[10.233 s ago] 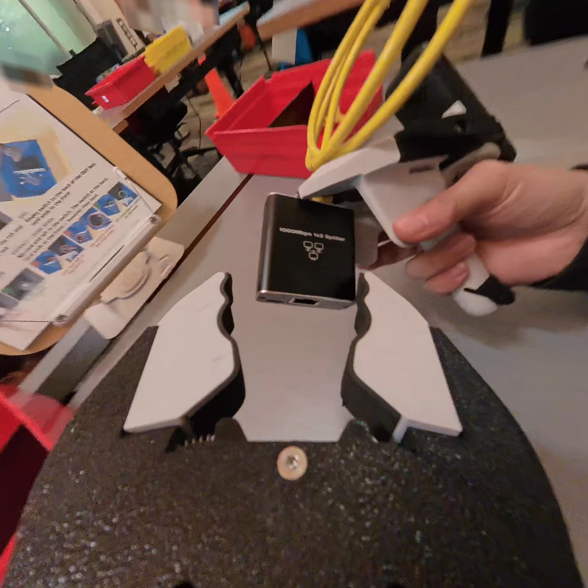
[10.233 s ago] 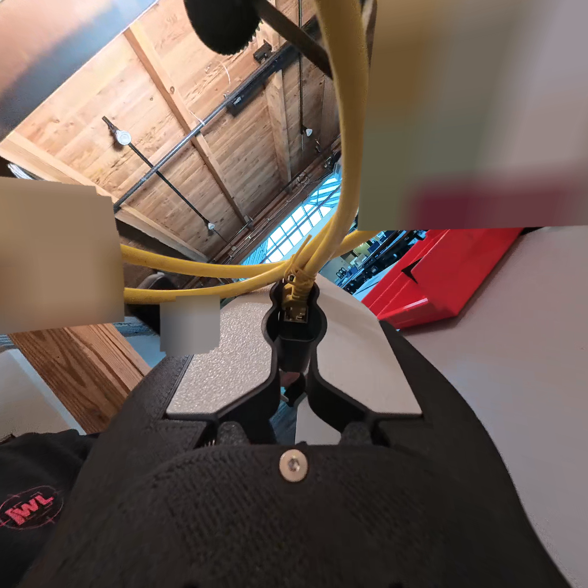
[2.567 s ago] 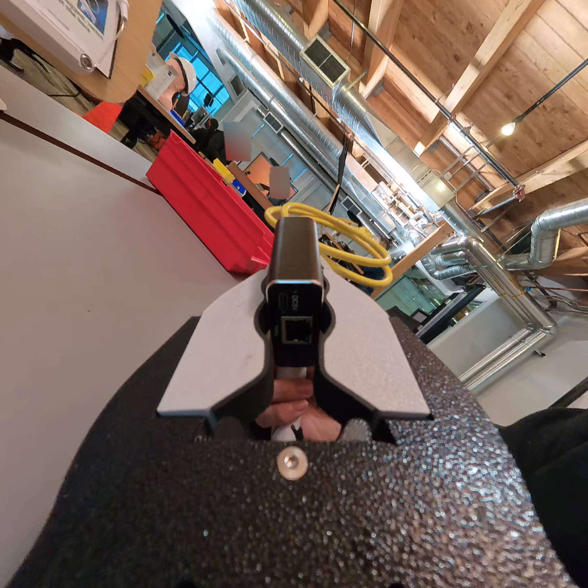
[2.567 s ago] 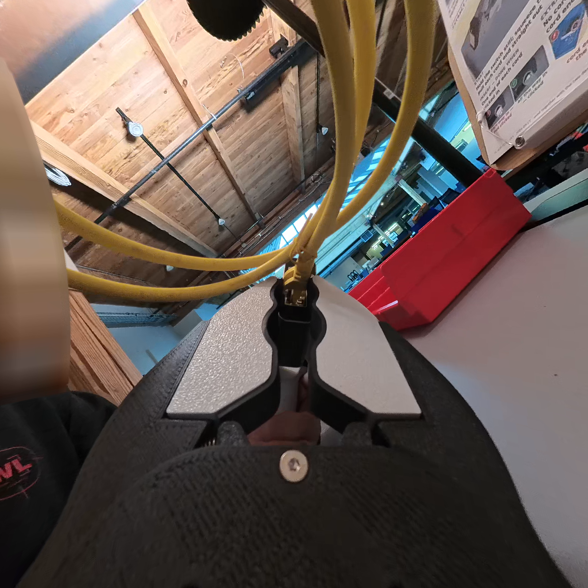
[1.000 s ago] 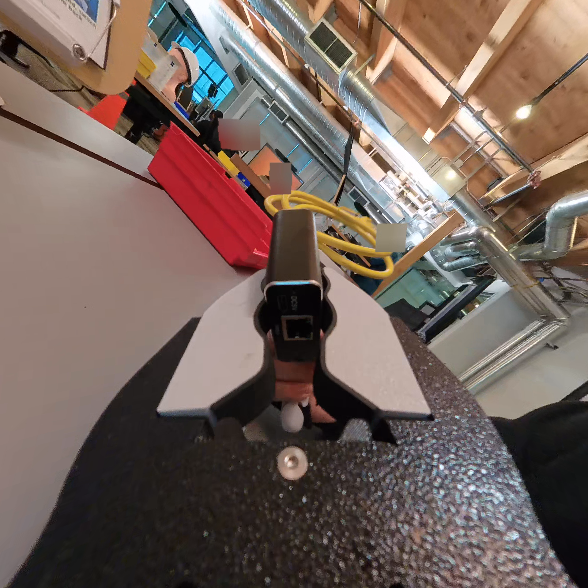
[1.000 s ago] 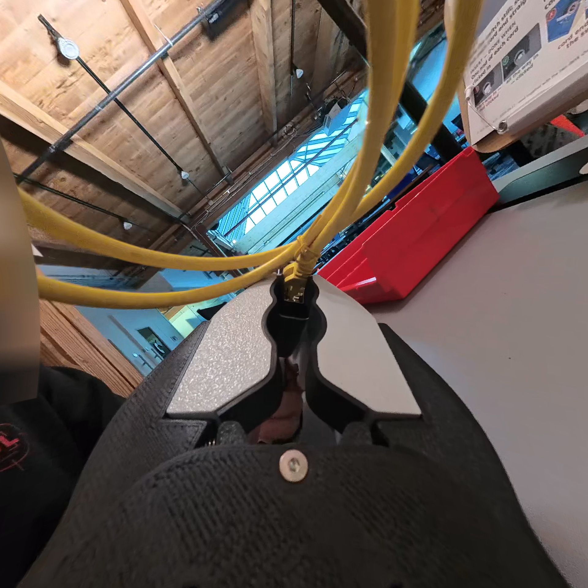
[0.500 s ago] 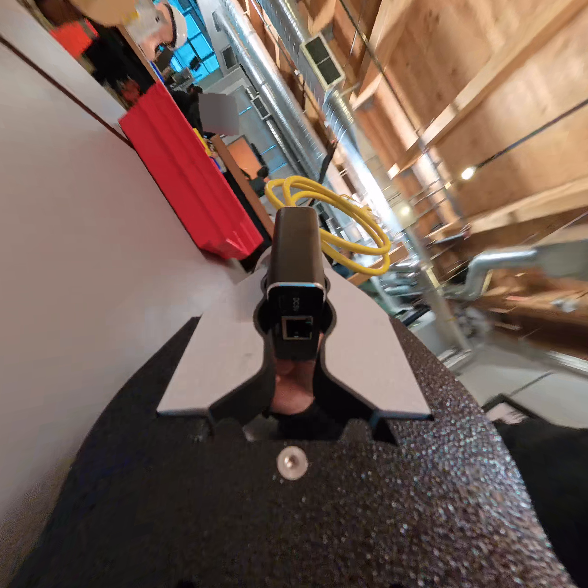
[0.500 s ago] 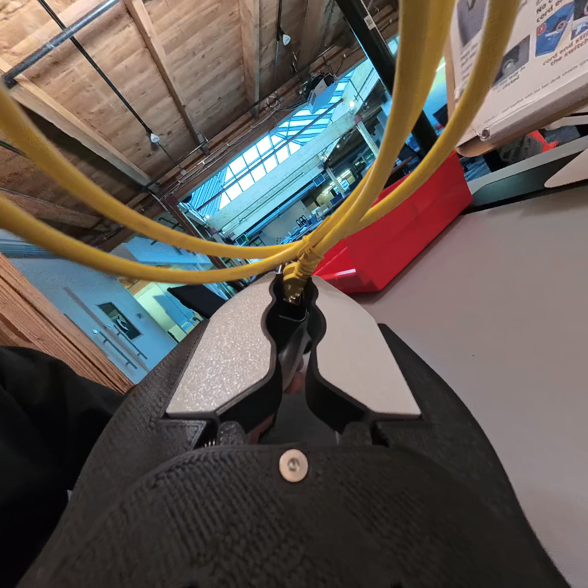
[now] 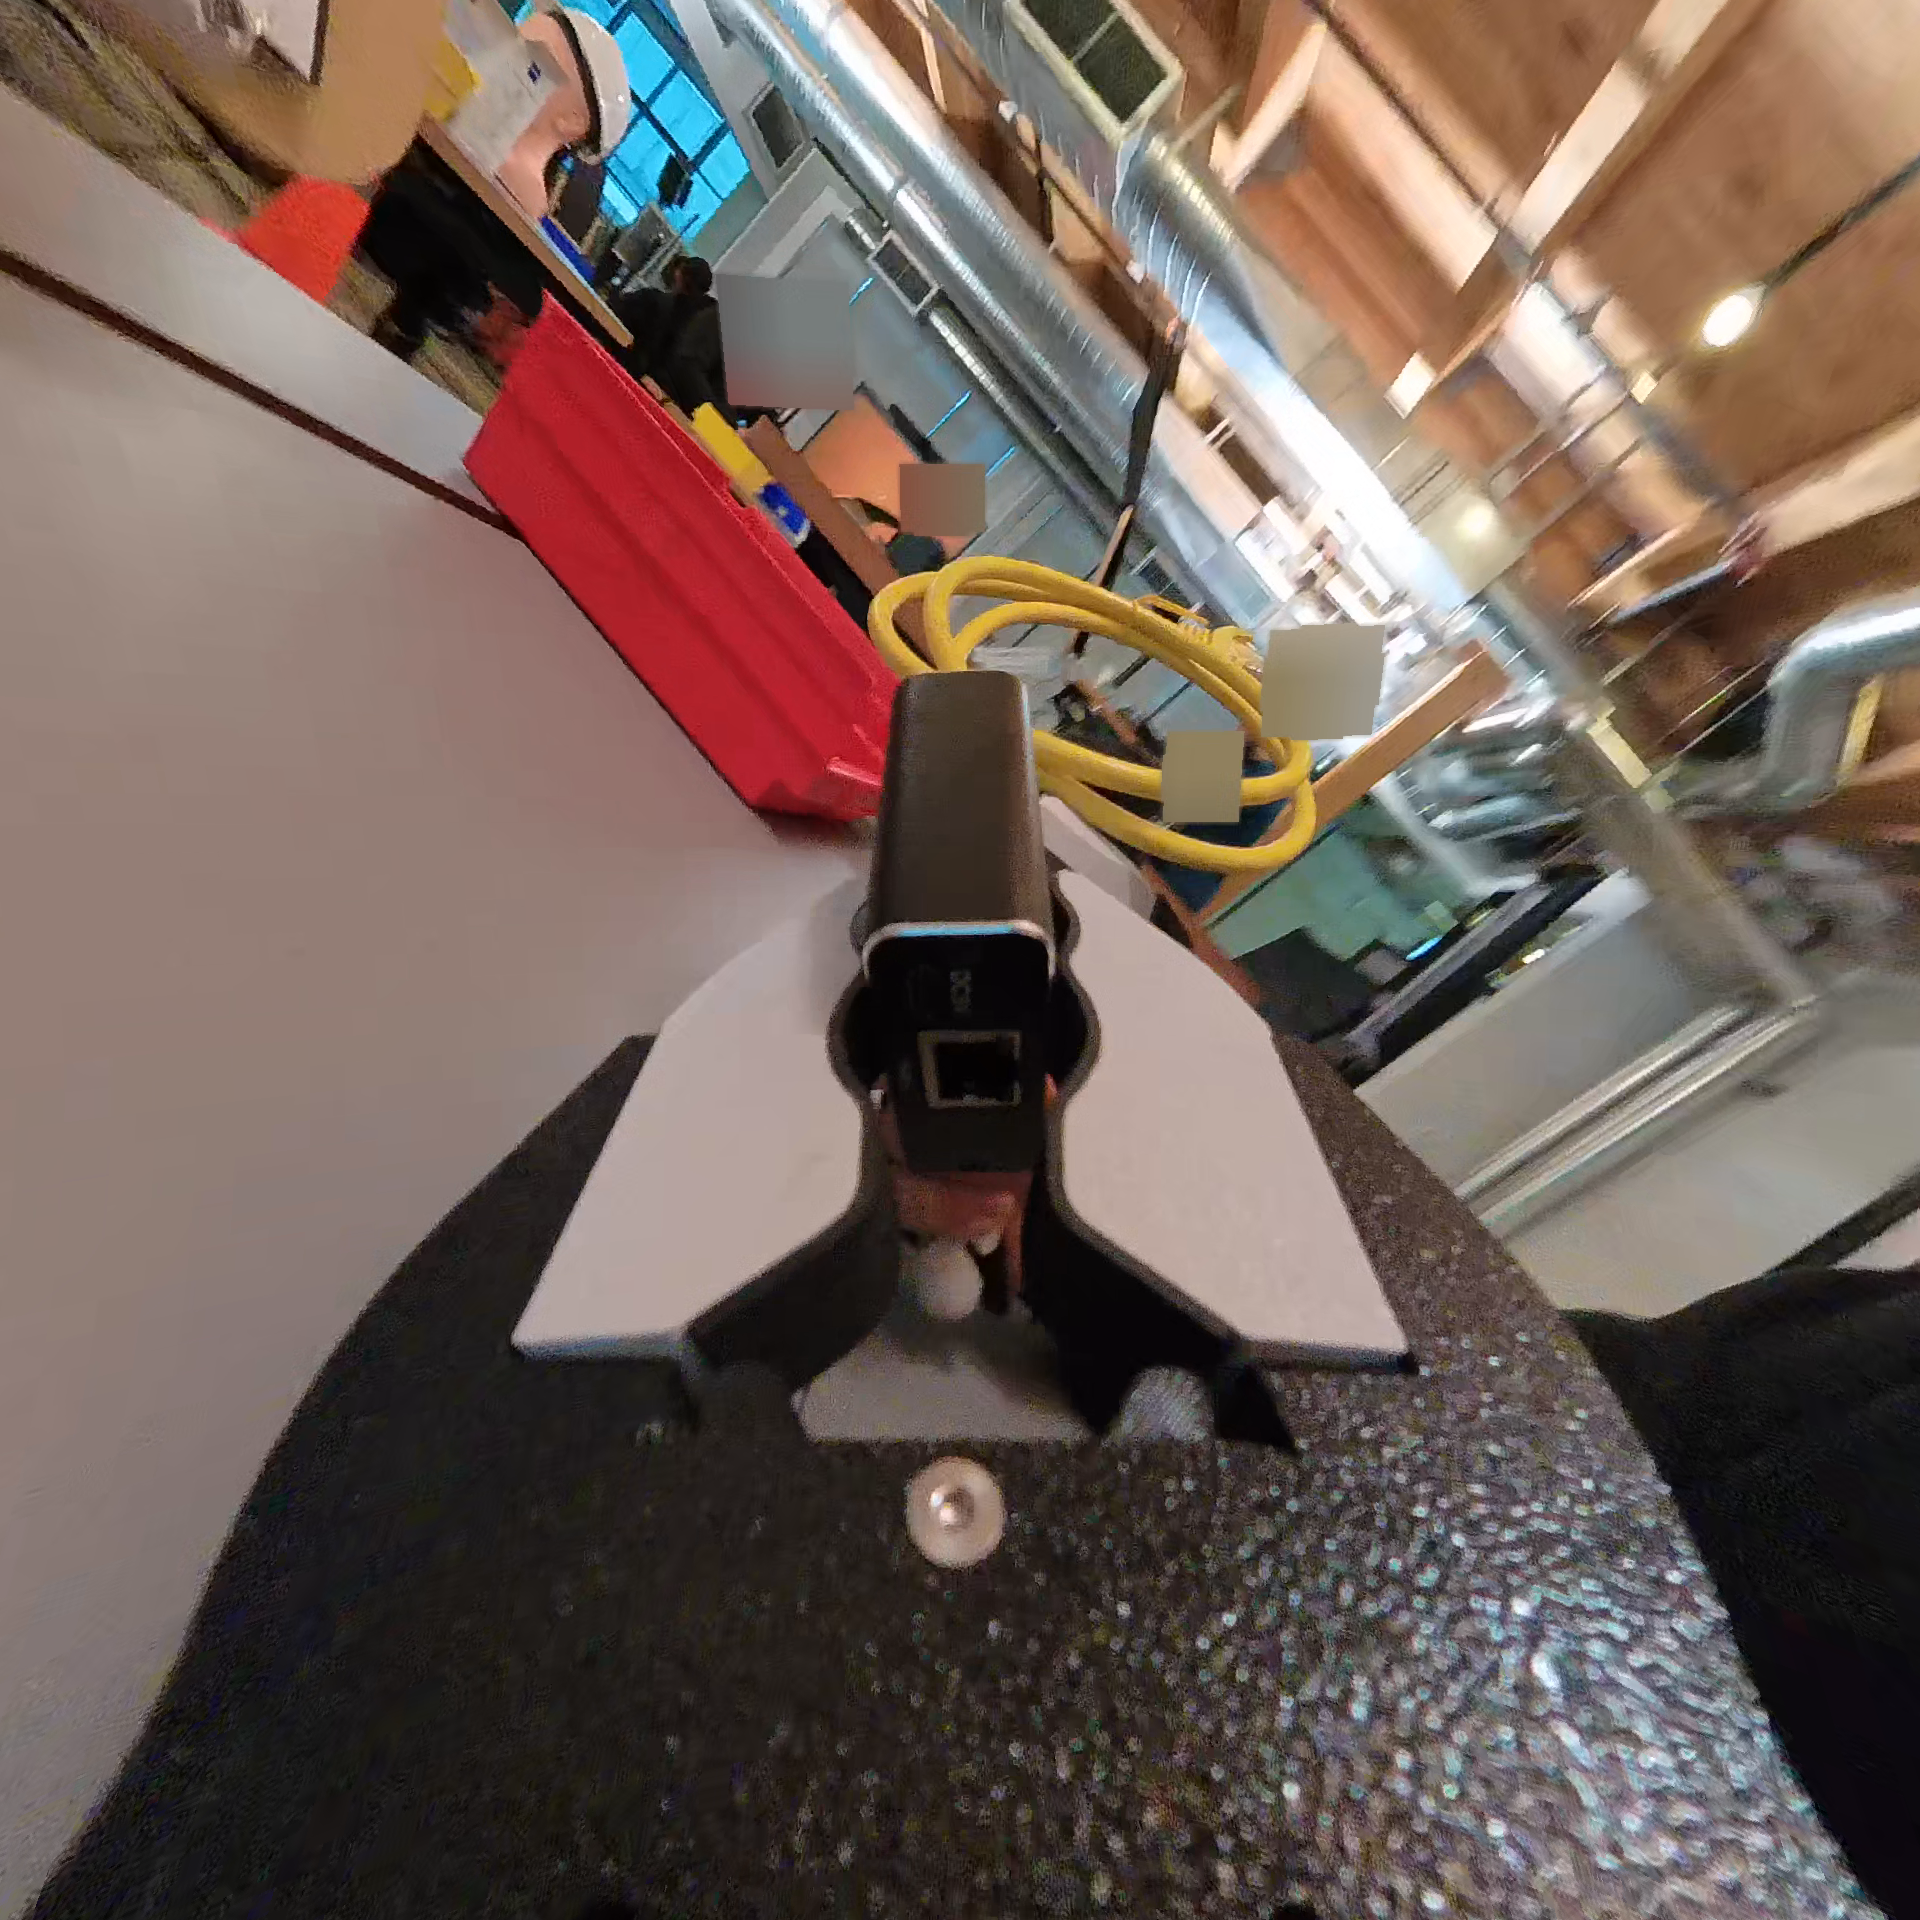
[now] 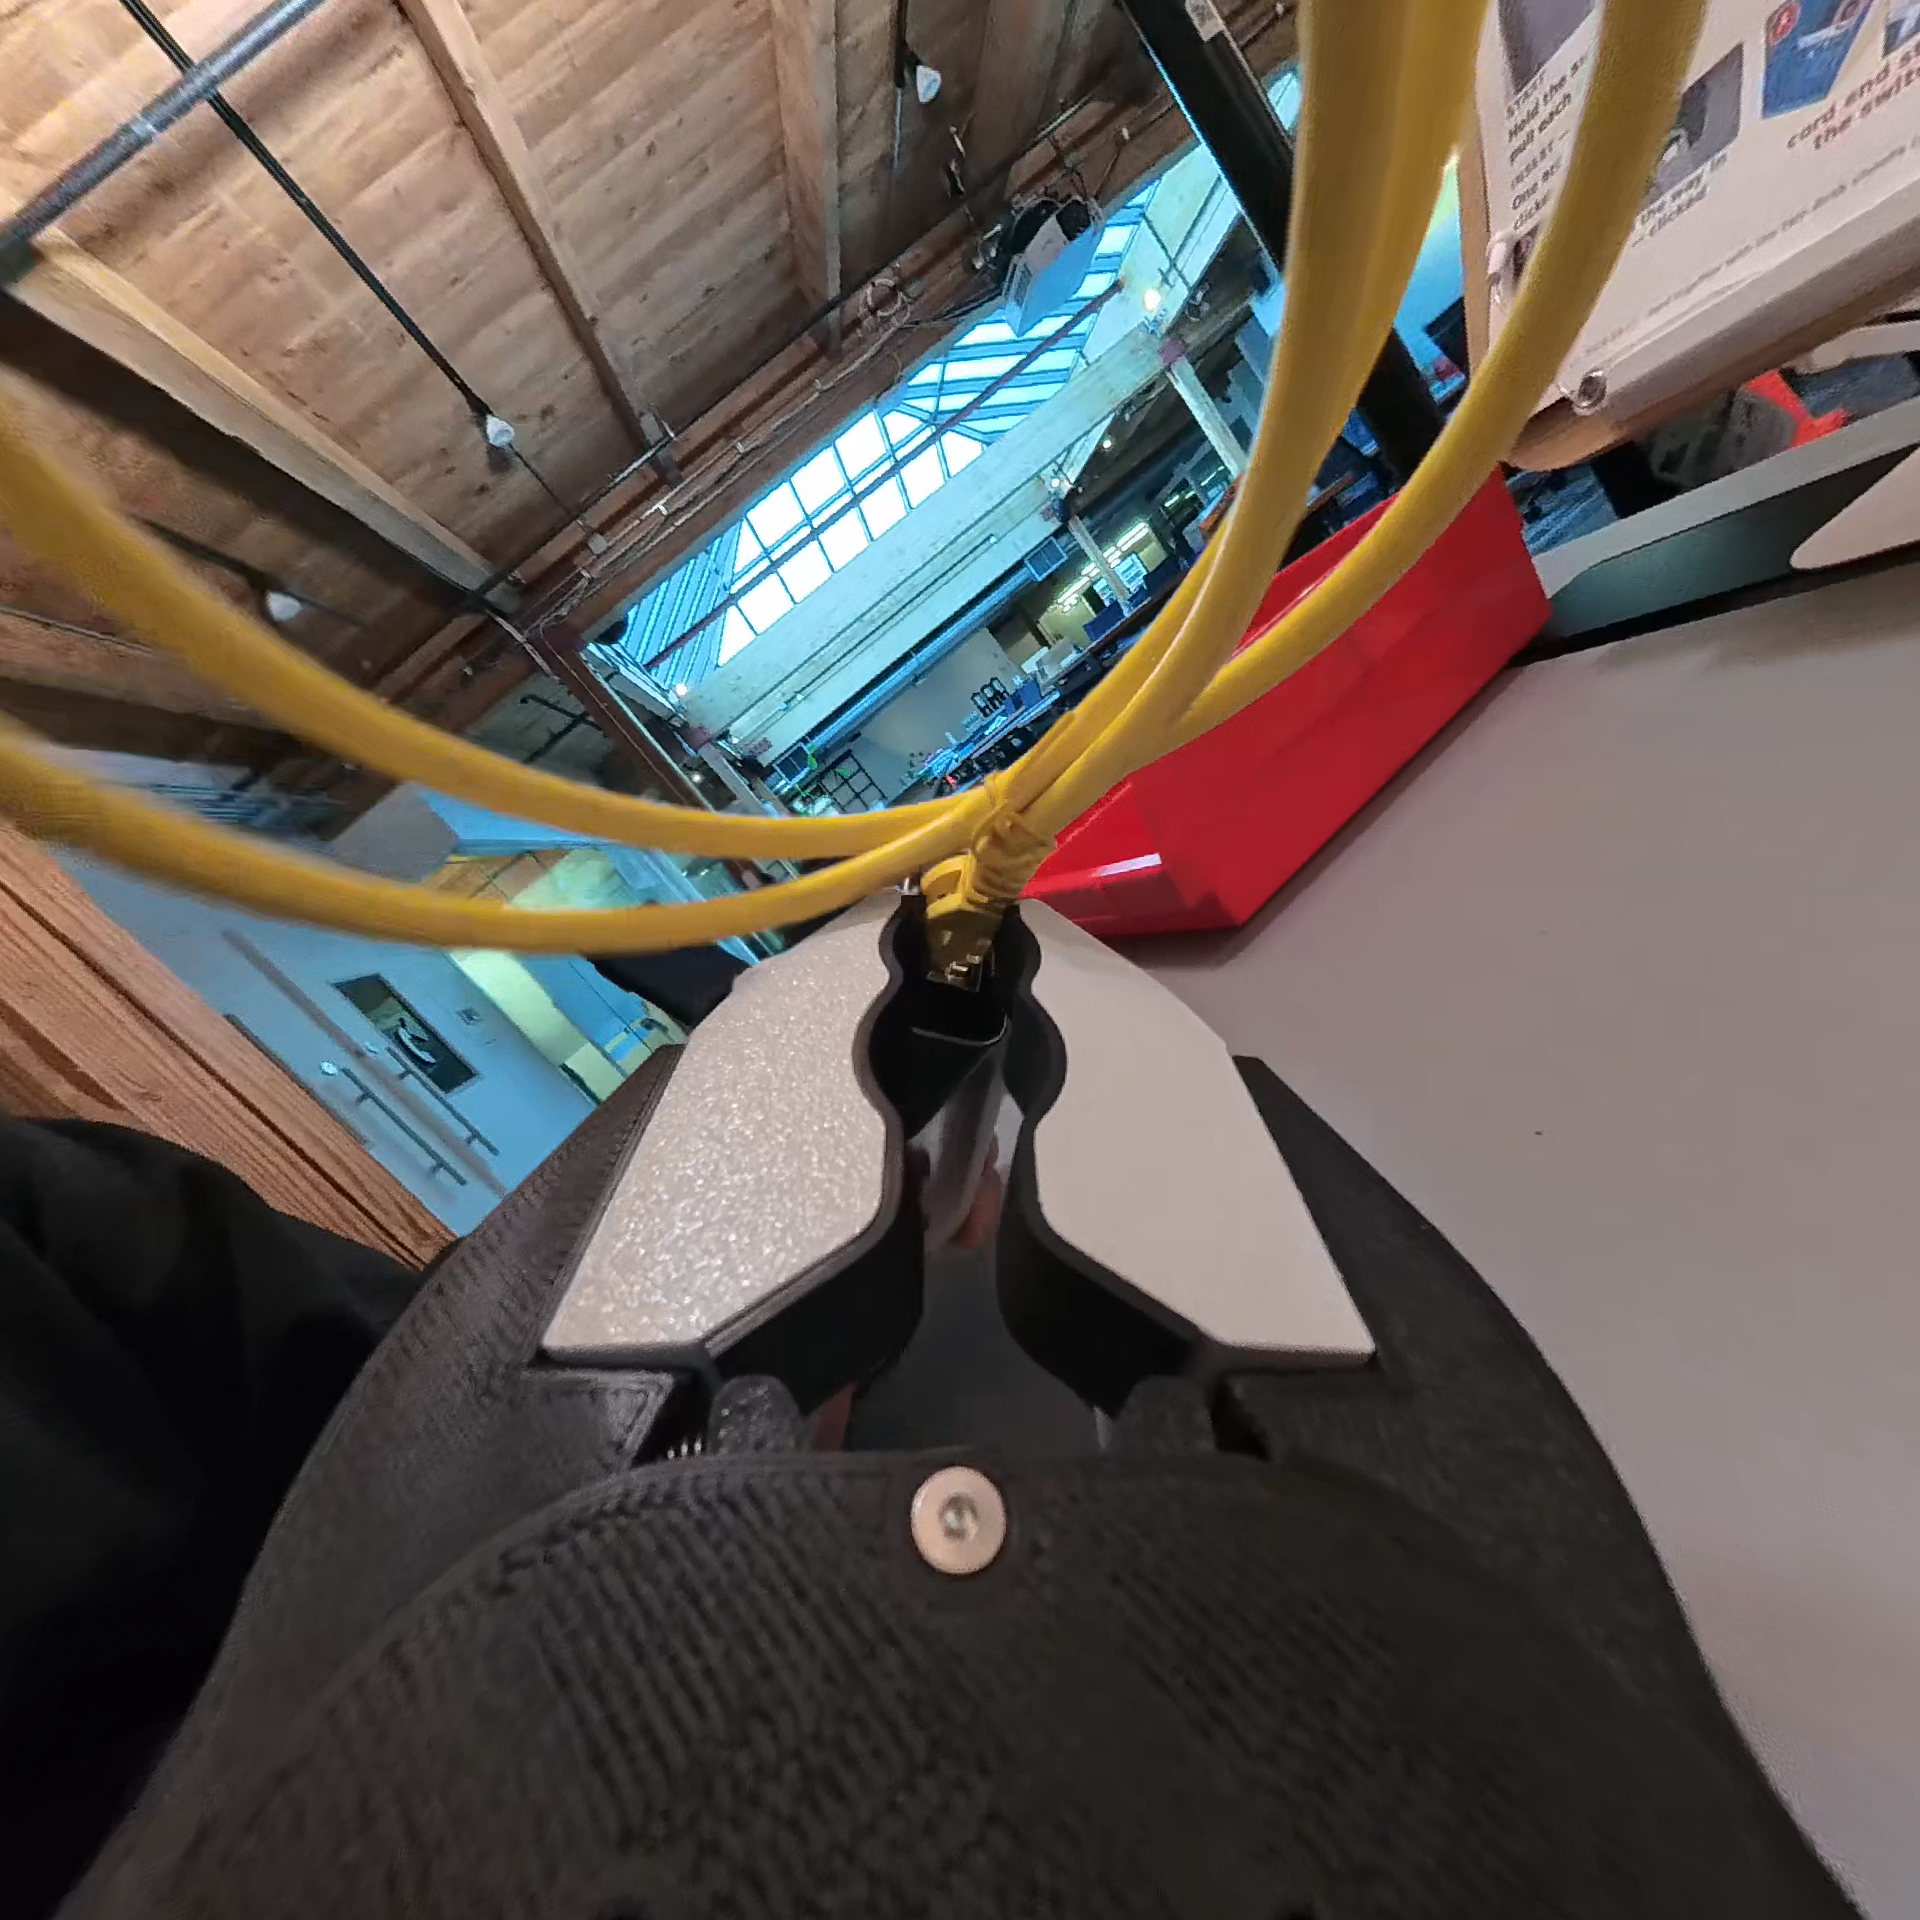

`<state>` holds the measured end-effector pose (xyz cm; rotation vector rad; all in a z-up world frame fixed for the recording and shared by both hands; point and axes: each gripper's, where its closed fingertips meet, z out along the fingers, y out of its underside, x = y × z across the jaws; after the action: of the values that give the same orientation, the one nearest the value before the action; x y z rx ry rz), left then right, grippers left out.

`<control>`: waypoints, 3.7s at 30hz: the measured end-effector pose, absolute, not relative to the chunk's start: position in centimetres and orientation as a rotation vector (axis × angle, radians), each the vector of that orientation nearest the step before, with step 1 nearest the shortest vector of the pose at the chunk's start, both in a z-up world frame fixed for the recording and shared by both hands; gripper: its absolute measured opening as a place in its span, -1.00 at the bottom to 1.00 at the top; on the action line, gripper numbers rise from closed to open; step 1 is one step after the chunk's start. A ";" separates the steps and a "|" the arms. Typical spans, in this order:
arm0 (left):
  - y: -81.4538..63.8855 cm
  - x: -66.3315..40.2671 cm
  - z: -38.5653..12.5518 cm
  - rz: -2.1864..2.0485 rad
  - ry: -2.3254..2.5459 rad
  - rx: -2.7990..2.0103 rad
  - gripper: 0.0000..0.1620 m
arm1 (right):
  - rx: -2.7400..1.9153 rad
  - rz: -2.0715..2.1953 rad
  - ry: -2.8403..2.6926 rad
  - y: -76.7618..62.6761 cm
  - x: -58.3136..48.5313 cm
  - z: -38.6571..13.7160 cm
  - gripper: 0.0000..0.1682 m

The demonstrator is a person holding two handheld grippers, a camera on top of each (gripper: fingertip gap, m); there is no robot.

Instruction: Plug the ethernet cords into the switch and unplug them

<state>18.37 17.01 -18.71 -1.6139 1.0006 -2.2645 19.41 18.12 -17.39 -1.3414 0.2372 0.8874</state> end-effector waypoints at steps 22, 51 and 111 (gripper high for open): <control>16.2 18.1 -17.7 -2.487 0.866 -1.641 -0.68 | -1.420 0.668 0.080 17.8 19.1 -16.6 -0.81; 15.3 15.9 -13.2 -2.334 1.112 -1.132 -0.68 | -1.294 0.767 -0.071 16.3 16.5 -11.5 -0.83; 14.3 13.6 -9.5 -2.078 1.323 -0.792 -0.68 | -1.143 0.705 -0.271 14.1 13.6 -7.8 -0.83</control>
<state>13.59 14.28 -9.54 -0.7924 1.3231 -2.0777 13.55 14.08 -7.80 -1.1430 -0.2712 0.7047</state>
